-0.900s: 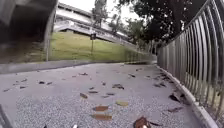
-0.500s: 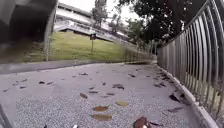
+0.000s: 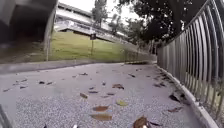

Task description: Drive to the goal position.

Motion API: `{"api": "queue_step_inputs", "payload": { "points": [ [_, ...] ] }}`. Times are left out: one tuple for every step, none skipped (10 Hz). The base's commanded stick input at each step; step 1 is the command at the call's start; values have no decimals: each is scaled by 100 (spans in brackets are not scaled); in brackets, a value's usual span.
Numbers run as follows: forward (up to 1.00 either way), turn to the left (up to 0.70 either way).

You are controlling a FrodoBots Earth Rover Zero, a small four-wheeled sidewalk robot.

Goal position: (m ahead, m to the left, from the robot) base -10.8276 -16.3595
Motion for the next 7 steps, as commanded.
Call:
{"api": "queue_step_inputs", "payload": {
  "points": [
    [50,0],
    [50,0],
    [50,0],
    [50,0],
    [50,0],
    [50,0],
    [50,0]
  ]
}}
